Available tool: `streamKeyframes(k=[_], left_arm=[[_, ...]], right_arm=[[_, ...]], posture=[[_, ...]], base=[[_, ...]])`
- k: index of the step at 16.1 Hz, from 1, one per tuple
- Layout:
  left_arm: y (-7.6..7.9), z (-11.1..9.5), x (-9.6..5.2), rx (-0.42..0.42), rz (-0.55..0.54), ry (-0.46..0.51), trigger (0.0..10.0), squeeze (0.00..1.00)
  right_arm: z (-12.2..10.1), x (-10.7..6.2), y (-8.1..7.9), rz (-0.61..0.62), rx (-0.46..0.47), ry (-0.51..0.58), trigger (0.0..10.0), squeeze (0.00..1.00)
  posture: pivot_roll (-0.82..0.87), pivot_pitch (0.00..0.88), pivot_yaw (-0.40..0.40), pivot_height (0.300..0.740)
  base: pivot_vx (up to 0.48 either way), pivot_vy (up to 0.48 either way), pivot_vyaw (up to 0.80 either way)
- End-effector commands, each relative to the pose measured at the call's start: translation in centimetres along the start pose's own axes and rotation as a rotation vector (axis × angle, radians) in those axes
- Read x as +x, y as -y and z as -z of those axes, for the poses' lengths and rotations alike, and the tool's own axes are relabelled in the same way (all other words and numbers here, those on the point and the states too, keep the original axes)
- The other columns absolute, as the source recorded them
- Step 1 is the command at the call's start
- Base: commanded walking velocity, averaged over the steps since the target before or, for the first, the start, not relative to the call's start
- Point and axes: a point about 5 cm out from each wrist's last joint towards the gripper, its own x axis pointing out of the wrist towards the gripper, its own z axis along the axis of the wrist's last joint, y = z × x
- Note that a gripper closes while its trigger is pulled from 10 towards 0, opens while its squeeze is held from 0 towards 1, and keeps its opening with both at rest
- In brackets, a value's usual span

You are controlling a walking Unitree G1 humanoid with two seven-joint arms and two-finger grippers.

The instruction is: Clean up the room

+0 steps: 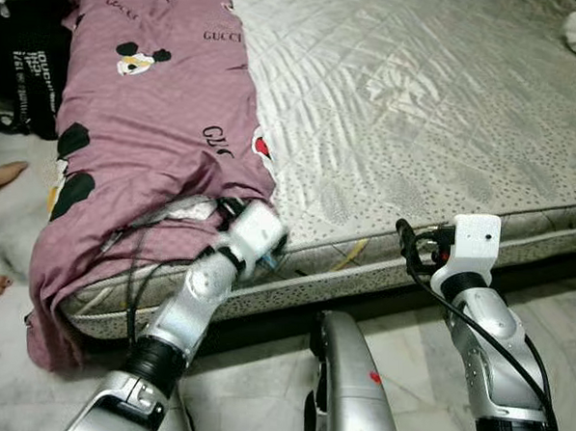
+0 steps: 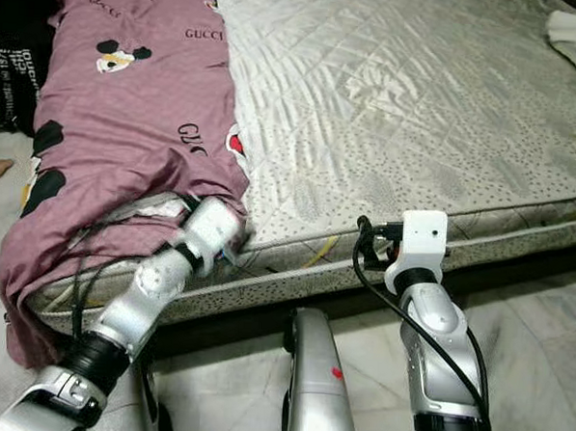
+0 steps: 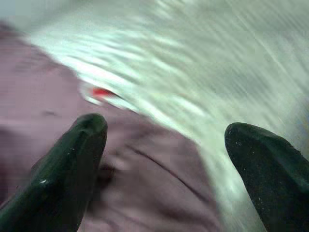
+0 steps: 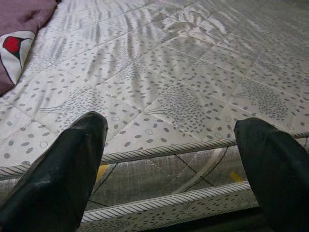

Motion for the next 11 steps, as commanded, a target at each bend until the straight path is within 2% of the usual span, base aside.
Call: streamKeyframes(k=[1, 2, 3, 4, 6, 8, 11], left_arm=[[-1.3, 0.3, -0.2, -0.065, -0.098, -0.008, 10.0, 0.0], [-1.5, 0.5, -0.3, -0.091, -0.117, -0.012, 10.0, 0.0], [-2.2, 1.2, -0.2, -0.206, -0.163, -0.049, 10.0, 0.0], [-2.8, 1.7, 0.0, -0.367, -0.195, -0.067, 10.0, 0.0], [-3.4, 2.0, 0.3, -0.548, -0.232, -0.06, 10.0, 0.0], [-4.3, 2.2, 0.8, -0.691, -0.266, -0.047, 10.0, 0.0], [-4.9, 2.3, 1.4, -0.73, -0.263, -0.058, 10.0, 0.0]], right_arm=[[0.0, 0.1, 0.0, 0.009, 0.0, 0.003, 10.0, 0.0], [0.0, 0.2, 0.0, 0.008, 0.001, 0.003, 10.0, 0.0], [0.0, 0.2, 0.0, 0.006, 0.0, 0.005, 10.0, 0.0], [0.0, 0.2, 0.0, 0.005, 0.0, 0.007, 10.0, 0.0], [-0.1, 0.3, 0.0, 0.003, -0.002, 0.009, 10.0, 0.0], [-0.1, 0.2, 0.1, 0.003, -0.006, 0.01, 10.0, 0.0], [-0.2, -0.2, 0.3, 0.004, -0.017, 0.009, 10.0, 0.0]], posture=[[-0.21, 0.063, -0.026, 0.521], [-0.21, 0.062, -0.027, 0.521], [-0.21, 0.062, -0.027, 0.521], [-0.21, 0.062, -0.027, 0.521], [-0.21, 0.062, -0.03, 0.521], [-0.22, 0.065, -0.033, 0.521], [-0.24, 0.079, -0.044, 0.521]], base=[[0.0, 0.0, 0.0], [0.0, 0.0, 0.0], [0.0, 0.0, 0.0], [0.0, 0.0, 0.0], [0.0, 0.0, 0.0], [0.0, 0.0, 0.0], [0.0, 0.0, 0.0]])
